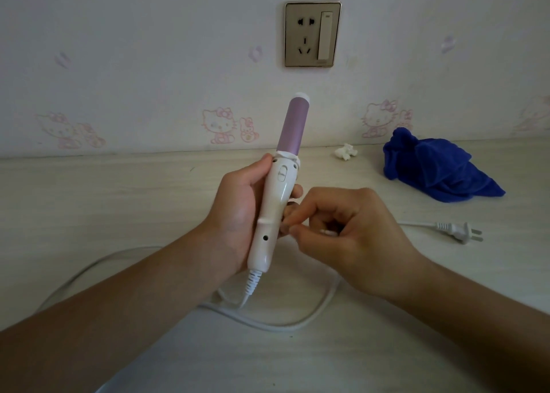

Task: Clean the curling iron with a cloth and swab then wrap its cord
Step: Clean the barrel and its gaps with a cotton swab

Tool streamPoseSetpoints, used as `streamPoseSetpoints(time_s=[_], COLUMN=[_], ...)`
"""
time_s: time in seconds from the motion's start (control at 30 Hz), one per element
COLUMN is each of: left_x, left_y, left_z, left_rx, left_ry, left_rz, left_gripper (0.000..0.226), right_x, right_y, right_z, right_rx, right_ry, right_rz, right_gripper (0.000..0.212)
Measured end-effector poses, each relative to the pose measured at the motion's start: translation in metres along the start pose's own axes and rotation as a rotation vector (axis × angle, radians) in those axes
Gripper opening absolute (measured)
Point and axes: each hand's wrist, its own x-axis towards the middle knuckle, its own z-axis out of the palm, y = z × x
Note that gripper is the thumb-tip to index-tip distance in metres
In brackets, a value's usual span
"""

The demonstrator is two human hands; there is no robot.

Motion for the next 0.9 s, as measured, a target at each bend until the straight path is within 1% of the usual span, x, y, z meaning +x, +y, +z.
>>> streamPoseSetpoints(time_s=[0.07, 0.13, 0.2, 0.27, 0.37, 0.47, 0.57, 0.77, 0.9], left_x=[0.001, 0.002, 0.003, 0.004, 0.003, 0.001, -0.001, -0.003, -0.004], left_y=[0.0, 0.0, 0.002, 0.003, 0.0, -0.005, -0.007, -0.006, -0.009], left_z=[0.0, -0.002, -0.003, -0.003, -0.002, 0.001, 0.003, 0.004, 0.004], left_rx=[-0.027, -0.046, -0.056, -0.059, -0.037, -0.011, -0.007, -0.001, 0.012], left_ry=[-0.001, 0.005, 0.019, 0.032, 0.034, -0.023, -0.068, -0.063, -0.053], left_rz=[-0.003, -0.002, 0.009, 0.017, 0.008, -0.018, -0.03, -0.013, 0.0], left_gripper=[0.041, 0.043, 0.044, 0.045, 0.049, 0.054, 0.057, 0.056, 0.054], right_x=[-0.003, -0.006, -0.008, -0.008, -0.001, 0.006, 0.01, 0.01, 0.01], right_y=[-0.002, 0.0, 0.001, 0.0, 0.004, 0.008, 0.009, 0.01, 0.009], right_z=[0.007, 0.009, 0.009, 0.007, 0.0, -0.013, -0.02, -0.02, -0.018], right_rx=[-0.032, -0.021, -0.019, -0.039, -0.042, -0.099, -0.123, -0.164, -0.166], right_ry=[-0.065, -0.094, -0.132, -0.126, 0.009, 0.162, 0.278, 0.338, 0.328], right_rz=[-0.024, -0.029, -0.047, -0.06, -0.02, 0.024, 0.044, 0.045, 0.046], right_gripper=[0.013, 0.015, 0.011, 0.01, 0.013, 0.012, 0.014, 0.014, 0.012])
